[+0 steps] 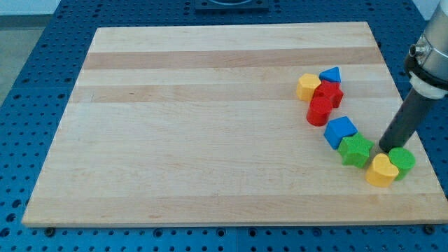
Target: Adjust the red star in between the yellow hexagon and red circle
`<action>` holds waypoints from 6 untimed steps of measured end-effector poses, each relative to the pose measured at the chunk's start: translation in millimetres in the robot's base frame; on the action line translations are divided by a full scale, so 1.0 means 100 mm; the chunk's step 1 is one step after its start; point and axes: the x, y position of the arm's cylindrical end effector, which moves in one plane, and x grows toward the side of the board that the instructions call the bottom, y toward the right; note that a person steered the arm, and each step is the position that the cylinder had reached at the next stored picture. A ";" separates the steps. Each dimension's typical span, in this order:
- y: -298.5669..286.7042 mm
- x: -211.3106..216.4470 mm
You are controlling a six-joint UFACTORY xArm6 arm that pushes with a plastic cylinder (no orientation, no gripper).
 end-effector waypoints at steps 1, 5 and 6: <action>-0.01 -0.17; -0.90 -0.96; -0.93 -0.93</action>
